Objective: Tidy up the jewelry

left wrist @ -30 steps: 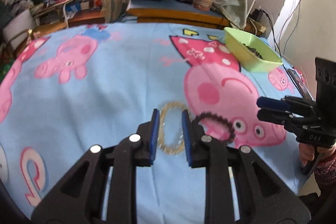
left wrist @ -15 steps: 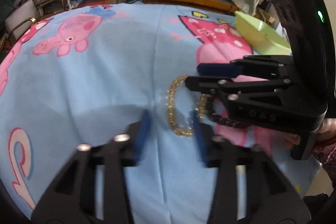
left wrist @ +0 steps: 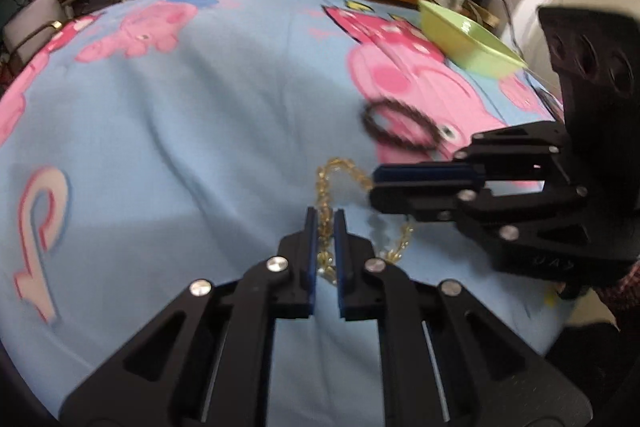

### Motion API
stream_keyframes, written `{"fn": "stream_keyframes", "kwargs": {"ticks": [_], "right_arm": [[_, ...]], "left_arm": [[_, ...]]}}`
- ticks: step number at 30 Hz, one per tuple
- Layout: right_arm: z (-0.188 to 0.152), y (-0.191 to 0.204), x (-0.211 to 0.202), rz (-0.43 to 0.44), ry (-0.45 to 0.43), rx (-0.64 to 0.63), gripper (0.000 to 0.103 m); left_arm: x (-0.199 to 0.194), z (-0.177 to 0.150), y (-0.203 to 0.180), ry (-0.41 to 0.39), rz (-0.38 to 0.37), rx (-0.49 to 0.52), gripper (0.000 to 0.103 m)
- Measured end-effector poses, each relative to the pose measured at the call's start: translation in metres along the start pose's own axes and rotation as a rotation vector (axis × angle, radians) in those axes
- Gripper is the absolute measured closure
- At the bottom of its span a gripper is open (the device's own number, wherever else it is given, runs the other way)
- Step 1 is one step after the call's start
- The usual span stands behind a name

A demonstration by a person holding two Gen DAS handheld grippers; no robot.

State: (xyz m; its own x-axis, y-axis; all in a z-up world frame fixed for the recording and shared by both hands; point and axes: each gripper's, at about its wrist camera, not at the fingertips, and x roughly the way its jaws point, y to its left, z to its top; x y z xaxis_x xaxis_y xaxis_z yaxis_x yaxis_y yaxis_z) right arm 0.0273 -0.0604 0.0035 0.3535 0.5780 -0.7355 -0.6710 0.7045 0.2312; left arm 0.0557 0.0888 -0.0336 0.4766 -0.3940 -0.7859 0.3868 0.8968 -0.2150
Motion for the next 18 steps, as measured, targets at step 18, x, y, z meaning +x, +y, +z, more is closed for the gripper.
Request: {"fn": "stream_keyframes", "kwargs": {"ticks": [18], "right_arm": [[-0.142,-0.093,-0.147,-0.427,-0.207,0.429,0.103]], "left_arm": [[0.080,0.043,-0.196,0.053,-0.172,0.373,0.094]]}}
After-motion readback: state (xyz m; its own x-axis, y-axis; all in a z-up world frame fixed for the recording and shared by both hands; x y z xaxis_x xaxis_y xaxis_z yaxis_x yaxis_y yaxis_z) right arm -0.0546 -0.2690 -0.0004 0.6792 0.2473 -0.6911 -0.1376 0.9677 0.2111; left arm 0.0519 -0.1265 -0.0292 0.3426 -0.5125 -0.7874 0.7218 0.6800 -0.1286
